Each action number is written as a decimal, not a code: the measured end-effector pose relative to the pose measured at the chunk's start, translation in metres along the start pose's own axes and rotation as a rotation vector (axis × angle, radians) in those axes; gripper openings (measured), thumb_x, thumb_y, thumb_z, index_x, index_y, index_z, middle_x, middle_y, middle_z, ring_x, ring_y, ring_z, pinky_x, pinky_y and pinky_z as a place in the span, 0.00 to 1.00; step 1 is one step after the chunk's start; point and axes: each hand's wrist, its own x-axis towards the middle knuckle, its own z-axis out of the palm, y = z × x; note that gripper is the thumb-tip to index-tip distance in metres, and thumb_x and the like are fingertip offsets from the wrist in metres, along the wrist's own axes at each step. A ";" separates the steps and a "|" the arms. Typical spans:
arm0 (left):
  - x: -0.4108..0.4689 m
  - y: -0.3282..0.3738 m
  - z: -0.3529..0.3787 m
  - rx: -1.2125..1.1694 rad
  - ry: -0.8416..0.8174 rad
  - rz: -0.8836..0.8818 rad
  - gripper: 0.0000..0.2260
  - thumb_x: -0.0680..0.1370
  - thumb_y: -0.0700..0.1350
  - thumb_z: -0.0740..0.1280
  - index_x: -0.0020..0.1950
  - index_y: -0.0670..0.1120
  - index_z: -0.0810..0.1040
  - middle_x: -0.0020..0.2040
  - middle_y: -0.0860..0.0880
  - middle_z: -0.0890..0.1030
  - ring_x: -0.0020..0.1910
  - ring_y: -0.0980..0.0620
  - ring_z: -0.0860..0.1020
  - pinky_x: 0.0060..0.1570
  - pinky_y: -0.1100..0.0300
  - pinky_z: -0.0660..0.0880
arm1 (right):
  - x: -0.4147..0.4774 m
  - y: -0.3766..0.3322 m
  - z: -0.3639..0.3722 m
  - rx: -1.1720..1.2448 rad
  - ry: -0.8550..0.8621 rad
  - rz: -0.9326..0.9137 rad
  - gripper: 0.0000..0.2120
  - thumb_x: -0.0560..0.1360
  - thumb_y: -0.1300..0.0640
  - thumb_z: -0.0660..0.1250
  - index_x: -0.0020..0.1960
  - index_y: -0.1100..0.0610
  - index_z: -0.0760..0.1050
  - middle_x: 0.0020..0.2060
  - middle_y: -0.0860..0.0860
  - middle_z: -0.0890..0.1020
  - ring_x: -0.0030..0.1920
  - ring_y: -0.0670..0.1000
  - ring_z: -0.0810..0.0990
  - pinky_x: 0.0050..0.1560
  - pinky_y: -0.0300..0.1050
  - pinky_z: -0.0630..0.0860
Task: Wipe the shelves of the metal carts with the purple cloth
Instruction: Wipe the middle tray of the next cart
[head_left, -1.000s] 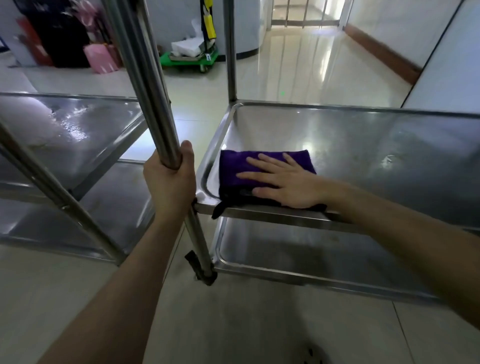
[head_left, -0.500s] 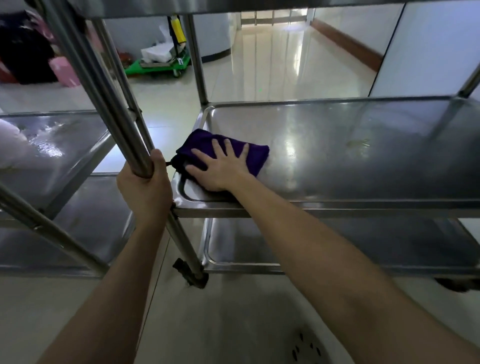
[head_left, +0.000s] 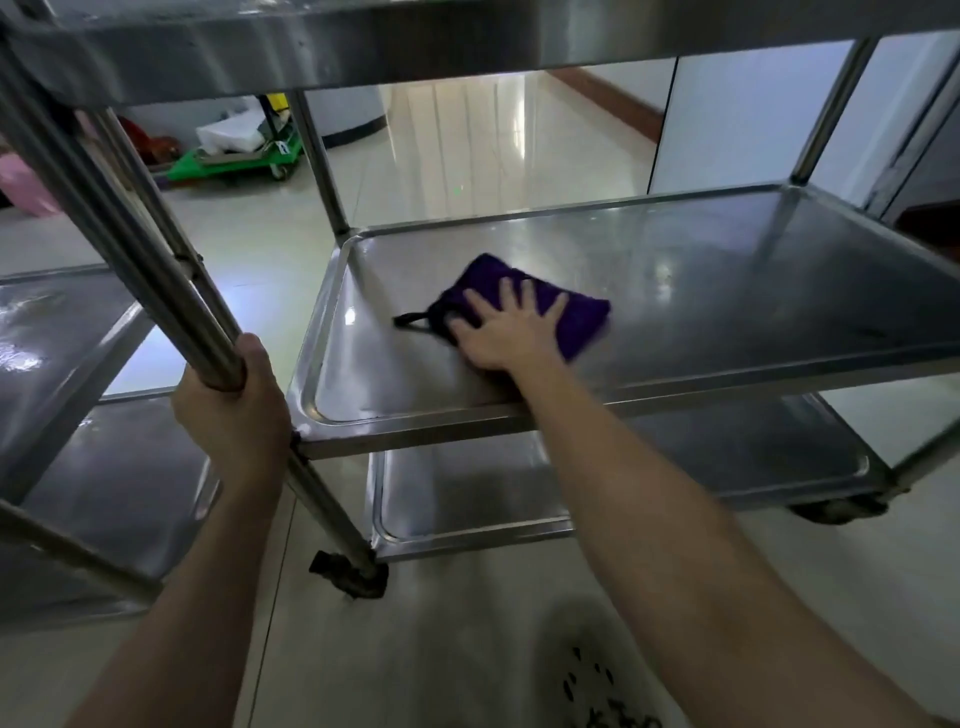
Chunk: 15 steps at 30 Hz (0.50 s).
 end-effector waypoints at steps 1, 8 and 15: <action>0.000 0.001 0.000 -0.001 -0.001 -0.009 0.21 0.79 0.61 0.72 0.37 0.46 0.75 0.32 0.37 0.77 0.30 0.34 0.79 0.31 0.35 0.79 | -0.009 -0.042 0.010 -0.013 -0.014 -0.119 0.37 0.81 0.25 0.42 0.87 0.36 0.49 0.88 0.55 0.46 0.87 0.64 0.40 0.74 0.82 0.30; -0.006 0.007 -0.001 -0.018 -0.007 0.015 0.18 0.79 0.59 0.72 0.36 0.49 0.80 0.29 0.44 0.81 0.28 0.39 0.82 0.32 0.37 0.82 | -0.009 -0.022 0.008 0.011 -0.032 -0.202 0.39 0.78 0.20 0.45 0.86 0.33 0.52 0.88 0.47 0.47 0.87 0.57 0.42 0.78 0.74 0.32; -0.012 0.005 0.004 -0.015 0.008 0.028 0.19 0.79 0.57 0.72 0.37 0.44 0.78 0.28 0.41 0.79 0.27 0.38 0.80 0.28 0.38 0.79 | 0.007 0.168 -0.042 0.035 -0.009 0.355 0.41 0.79 0.22 0.43 0.87 0.37 0.48 0.88 0.54 0.44 0.87 0.63 0.40 0.78 0.79 0.37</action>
